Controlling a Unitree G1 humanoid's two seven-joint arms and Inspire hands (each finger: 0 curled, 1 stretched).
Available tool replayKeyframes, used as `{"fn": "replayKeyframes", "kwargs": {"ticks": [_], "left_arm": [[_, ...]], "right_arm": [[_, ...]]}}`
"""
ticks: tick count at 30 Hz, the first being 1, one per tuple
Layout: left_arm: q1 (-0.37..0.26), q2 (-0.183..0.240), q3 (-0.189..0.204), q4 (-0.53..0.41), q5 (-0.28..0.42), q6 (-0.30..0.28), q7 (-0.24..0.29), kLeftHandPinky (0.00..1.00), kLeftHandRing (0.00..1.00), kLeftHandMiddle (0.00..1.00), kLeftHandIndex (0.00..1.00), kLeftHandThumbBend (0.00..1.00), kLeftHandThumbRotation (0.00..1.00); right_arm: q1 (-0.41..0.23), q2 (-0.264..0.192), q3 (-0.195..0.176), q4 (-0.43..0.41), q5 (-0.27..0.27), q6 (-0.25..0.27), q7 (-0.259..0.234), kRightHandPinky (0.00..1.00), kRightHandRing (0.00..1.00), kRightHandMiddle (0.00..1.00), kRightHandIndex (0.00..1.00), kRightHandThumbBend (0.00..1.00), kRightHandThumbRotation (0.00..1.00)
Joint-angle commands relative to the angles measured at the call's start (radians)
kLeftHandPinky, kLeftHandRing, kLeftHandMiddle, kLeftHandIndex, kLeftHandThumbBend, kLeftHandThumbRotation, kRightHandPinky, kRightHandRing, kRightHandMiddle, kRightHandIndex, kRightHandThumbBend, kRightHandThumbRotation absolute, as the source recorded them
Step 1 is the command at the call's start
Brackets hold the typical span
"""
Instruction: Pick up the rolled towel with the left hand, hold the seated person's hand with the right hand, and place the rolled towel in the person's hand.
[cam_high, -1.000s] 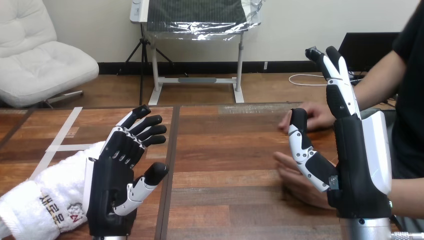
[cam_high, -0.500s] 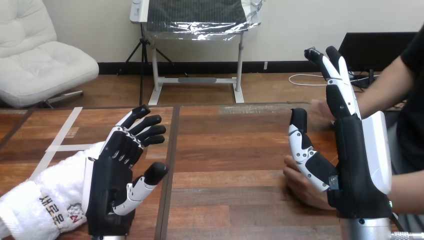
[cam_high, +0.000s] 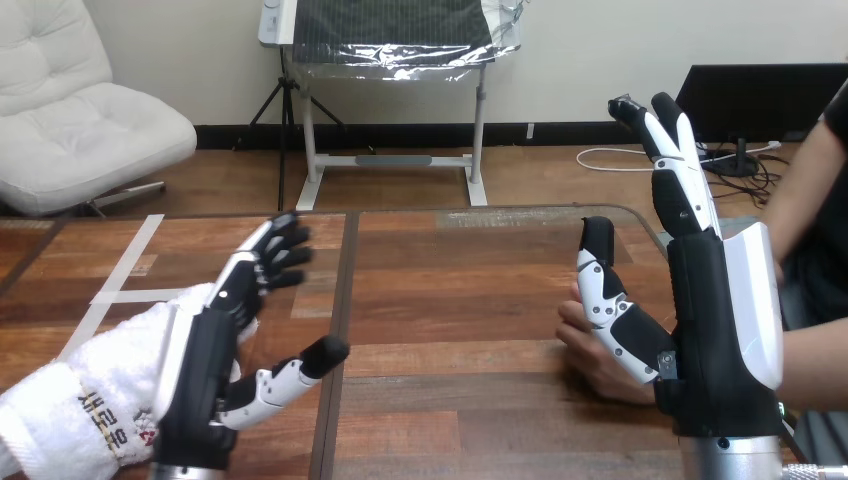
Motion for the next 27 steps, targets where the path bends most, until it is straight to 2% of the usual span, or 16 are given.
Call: {"fn": "replayKeyframes", "kwargs": {"ticks": [1,5,6,13,20,27], "left_arm": [[-0.049,0.094,0.081,-0.132,0.300,0.069,0.286,0.88,0.92,0.93,0.94,0.93,0.74],[-0.046,0.136,0.071,-0.157,0.411,0.134,0.413,0.92,0.95,0.96,0.96,0.93,0.78],[-0.044,0.151,0.067,-0.168,0.442,0.165,0.445,0.93,0.95,0.97,0.97,0.93,0.79],[-0.041,0.215,0.028,-0.192,0.563,0.295,0.593,0.94,0.98,0.99,0.99,0.94,0.84],[-0.057,0.278,-0.020,-0.176,0.629,0.388,0.672,0.96,0.99,1.00,1.00,0.93,0.85],[-0.078,0.340,-0.075,-0.153,0.654,0.497,0.694,0.99,1.00,1.00,1.00,0.93,0.86]], "right_arm": [[-0.061,0.010,-0.007,-0.022,0.002,-0.010,-0.010,1.00,1.00,1.00,0.92,0.00,0.00],[-0.060,0.012,-0.005,-0.023,0.004,-0.008,-0.009,1.00,1.00,1.00,0.92,0.00,0.00],[-0.060,0.013,-0.005,-0.023,0.005,-0.008,-0.009,1.00,1.00,1.00,0.92,0.00,0.00],[-0.057,0.014,-0.002,-0.024,0.004,-0.004,-0.007,1.00,1.00,1.00,0.92,0.00,0.00],[-0.058,0.012,-0.002,-0.025,0.006,0.000,-0.002,1.00,1.00,1.00,0.93,0.00,0.00],[-0.062,0.008,-0.004,-0.019,0.003,-0.005,-0.004,1.00,1.00,1.00,0.93,0.00,0.00]]}}
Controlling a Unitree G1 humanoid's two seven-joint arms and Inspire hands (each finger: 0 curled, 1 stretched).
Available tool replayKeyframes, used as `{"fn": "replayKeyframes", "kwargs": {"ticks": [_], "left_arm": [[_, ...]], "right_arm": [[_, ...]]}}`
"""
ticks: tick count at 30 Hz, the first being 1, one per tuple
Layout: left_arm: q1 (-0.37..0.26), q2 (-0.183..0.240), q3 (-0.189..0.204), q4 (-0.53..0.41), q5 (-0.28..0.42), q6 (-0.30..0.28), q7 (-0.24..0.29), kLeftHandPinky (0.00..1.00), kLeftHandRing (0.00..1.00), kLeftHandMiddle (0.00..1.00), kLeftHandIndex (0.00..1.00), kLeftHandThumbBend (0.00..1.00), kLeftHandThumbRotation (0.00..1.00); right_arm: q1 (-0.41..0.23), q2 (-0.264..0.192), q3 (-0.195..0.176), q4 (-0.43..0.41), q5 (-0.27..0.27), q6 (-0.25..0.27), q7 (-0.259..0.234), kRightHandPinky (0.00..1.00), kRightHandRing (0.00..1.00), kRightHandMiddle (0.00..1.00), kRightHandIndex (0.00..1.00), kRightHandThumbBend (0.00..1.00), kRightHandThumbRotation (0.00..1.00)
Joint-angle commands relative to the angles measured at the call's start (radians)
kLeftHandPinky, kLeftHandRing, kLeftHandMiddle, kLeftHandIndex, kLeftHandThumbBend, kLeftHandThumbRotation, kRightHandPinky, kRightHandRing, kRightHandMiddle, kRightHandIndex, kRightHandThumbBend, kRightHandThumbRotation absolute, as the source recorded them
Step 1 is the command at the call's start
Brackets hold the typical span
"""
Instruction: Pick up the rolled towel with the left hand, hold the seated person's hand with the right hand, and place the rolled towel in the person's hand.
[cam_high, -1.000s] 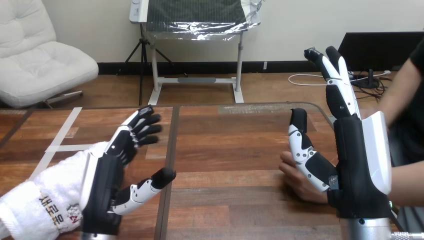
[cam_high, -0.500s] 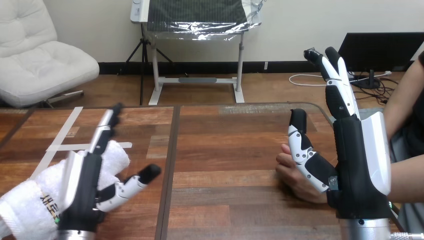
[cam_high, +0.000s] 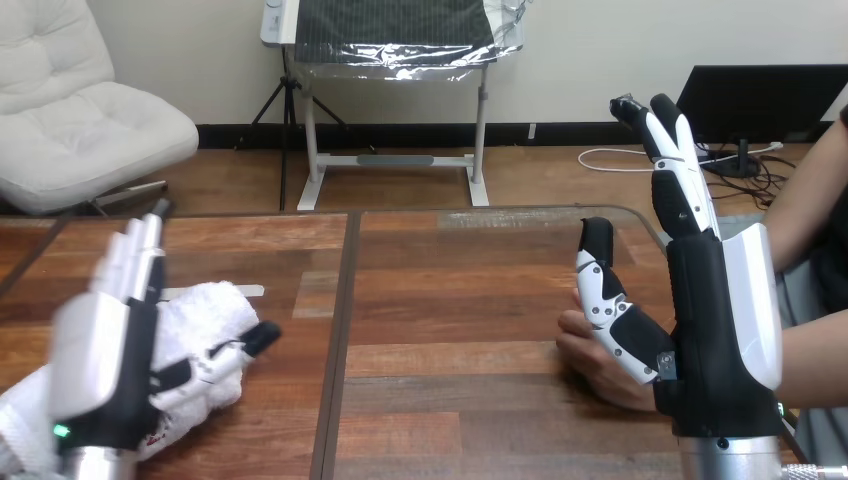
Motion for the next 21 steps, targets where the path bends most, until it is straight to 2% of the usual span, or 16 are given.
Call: {"fn": "replayKeyframes", "kwargs": {"ticks": [1,6,12,21], "left_arm": [[-0.082,0.079,-0.060,-0.051,0.017,0.073,0.031,0.99,1.00,1.00,1.00,0.94,0.87],[-0.098,0.119,-0.093,-0.036,-0.016,0.131,-0.029,1.00,1.00,1.00,1.00,0.96,0.88],[-0.118,0.154,-0.130,-0.016,-0.038,0.190,-0.073,1.00,1.00,1.00,1.00,0.97,0.88],[-0.153,0.190,-0.186,0.018,-0.064,0.286,-0.163,1.00,1.00,1.00,1.00,0.99,0.88]], "right_arm": [[-0.060,0.008,-0.005,-0.019,0.002,-0.006,-0.004,1.00,1.00,1.00,0.93,0.00,0.00],[-0.061,0.012,-0.003,-0.019,0.005,-0.003,-0.005,1.00,1.00,1.00,0.93,0.00,0.00],[-0.062,0.013,-0.003,-0.020,0.003,-0.002,-0.005,1.00,1.00,1.00,0.93,0.00,0.00],[-0.062,0.013,-0.003,-0.019,0.003,-0.001,-0.004,1.00,1.00,1.00,0.93,0.00,0.00]]}}
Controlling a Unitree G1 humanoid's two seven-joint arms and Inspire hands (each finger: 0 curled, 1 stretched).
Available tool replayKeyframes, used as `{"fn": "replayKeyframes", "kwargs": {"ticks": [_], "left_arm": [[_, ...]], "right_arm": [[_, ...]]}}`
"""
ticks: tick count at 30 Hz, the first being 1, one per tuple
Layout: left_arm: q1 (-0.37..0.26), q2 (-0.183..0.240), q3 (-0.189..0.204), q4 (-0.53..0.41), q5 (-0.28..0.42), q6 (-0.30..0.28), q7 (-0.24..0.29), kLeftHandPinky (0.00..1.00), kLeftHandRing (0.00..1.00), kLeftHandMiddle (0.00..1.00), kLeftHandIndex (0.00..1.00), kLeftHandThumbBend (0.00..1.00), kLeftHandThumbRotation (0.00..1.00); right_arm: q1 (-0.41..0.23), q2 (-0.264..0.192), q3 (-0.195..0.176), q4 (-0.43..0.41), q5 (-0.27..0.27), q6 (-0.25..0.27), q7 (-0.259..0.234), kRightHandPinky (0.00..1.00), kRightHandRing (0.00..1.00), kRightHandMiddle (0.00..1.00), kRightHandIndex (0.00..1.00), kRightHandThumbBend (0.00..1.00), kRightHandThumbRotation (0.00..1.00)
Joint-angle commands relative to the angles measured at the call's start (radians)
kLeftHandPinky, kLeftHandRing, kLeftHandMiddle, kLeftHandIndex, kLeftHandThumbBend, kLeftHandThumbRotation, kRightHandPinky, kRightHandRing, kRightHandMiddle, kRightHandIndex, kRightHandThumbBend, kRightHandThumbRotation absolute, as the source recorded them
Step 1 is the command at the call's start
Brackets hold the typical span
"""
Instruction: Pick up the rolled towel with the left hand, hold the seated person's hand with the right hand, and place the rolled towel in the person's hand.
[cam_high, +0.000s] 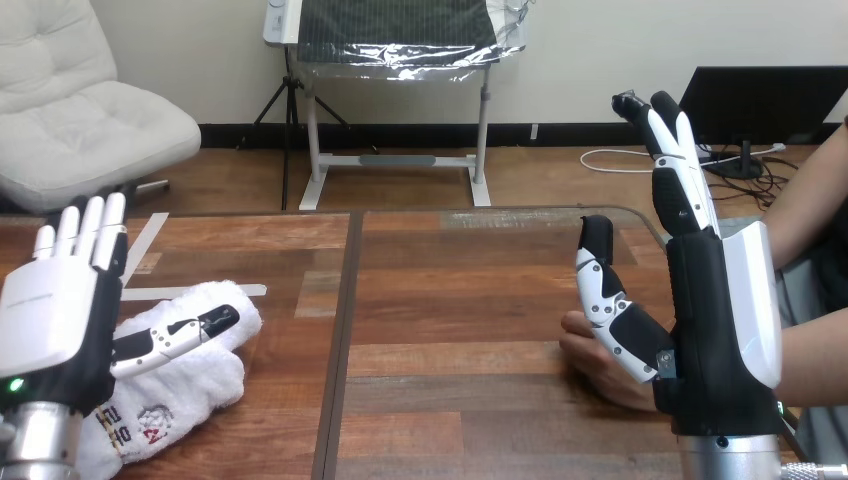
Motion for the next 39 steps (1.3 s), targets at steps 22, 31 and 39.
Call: {"fn": "replayKeyframes", "kwargs": {"ticks": [22,31,39], "left_arm": [[-0.177,0.092,-0.182,0.134,-0.054,0.146,-0.210,1.00,1.00,1.00,1.00,1.00,0.88],[-0.204,0.106,-0.224,0.170,-0.077,0.158,-0.282,1.00,1.00,1.00,1.00,1.00,0.89],[-0.212,0.112,-0.247,0.163,-0.113,0.188,-0.384,1.00,1.00,1.00,1.00,1.00,0.87]], "right_arm": [[-0.065,0.010,-0.008,-0.019,0.004,-0.001,-0.005,1.00,1.00,1.00,0.93,0.00,0.00],[-0.063,0.009,-0.011,-0.029,-0.002,0.013,-0.001,1.00,1.00,1.00,0.93,0.00,0.00],[-0.063,0.005,-0.014,-0.033,0.008,0.019,0.005,1.00,1.00,1.00,0.93,0.00,0.00]]}}
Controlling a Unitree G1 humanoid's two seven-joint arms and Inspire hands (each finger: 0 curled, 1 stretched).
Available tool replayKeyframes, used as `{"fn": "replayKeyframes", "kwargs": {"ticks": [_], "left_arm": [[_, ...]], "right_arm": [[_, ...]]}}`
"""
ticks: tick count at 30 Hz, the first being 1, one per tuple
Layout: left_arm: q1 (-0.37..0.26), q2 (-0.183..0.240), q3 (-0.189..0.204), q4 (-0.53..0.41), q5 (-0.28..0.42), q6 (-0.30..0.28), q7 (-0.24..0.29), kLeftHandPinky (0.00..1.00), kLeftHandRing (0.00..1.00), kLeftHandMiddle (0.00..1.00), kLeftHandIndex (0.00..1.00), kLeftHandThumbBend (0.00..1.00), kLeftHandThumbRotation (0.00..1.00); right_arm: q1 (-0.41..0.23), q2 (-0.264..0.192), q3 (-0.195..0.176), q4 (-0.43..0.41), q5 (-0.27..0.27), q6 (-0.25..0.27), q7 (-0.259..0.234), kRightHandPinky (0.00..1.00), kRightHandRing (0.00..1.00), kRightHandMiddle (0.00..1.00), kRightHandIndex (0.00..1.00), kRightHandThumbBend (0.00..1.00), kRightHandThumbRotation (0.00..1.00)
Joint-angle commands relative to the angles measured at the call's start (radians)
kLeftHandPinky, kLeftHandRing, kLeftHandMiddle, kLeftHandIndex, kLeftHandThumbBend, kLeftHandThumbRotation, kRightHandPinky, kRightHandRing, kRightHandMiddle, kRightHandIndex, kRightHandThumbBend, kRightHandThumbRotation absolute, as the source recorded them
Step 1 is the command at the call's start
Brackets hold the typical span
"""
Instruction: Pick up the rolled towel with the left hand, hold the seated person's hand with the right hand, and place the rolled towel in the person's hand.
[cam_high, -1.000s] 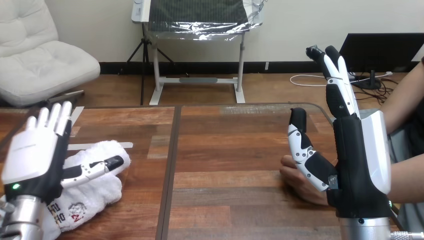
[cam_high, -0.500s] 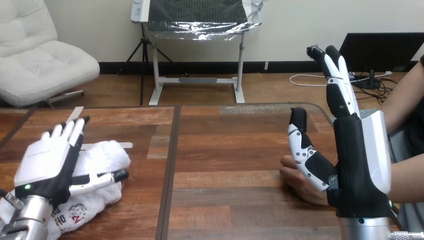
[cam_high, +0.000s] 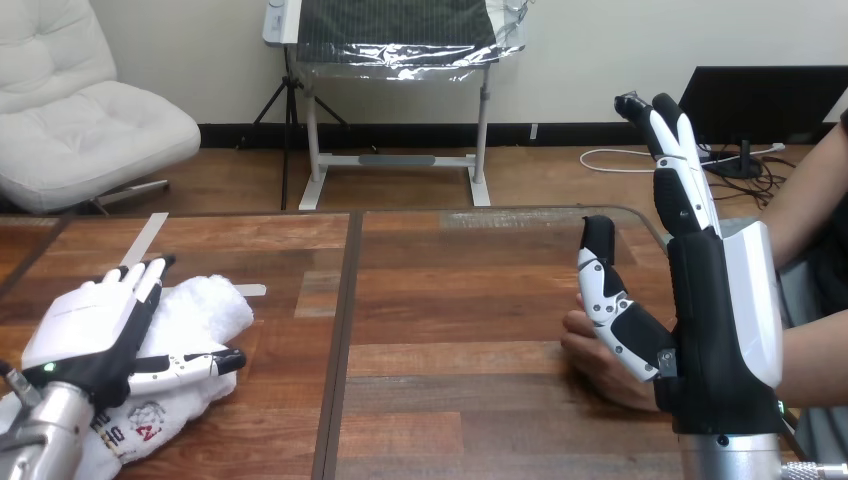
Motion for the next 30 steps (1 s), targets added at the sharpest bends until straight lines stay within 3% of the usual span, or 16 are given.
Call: {"fn": "replayKeyframes", "kwargs": {"ticks": [1,16,30], "left_arm": [[-0.059,0.012,-0.034,-0.006,-0.028,0.019,-0.061,1.00,1.00,1.00,1.00,1.00,0.86],[-0.082,0.020,-0.095,-0.021,-0.021,0.123,-0.193,1.00,1.00,1.00,1.00,1.00,0.79],[-0.104,0.017,-0.170,-0.054,0.028,0.275,-0.294,1.00,1.00,1.00,1.00,1.00,0.75]], "right_arm": [[-0.061,0.006,-0.013,-0.034,0.007,0.004,0.004,1.00,1.00,1.00,0.93,0.00,0.00],[-0.065,-0.001,-0.015,-0.034,0.012,0.003,0.012,1.00,1.00,1.00,0.92,0.00,0.00],[-0.067,-0.006,-0.023,-0.036,0.013,0.002,0.020,1.00,1.00,1.00,0.89,0.00,0.00]]}}
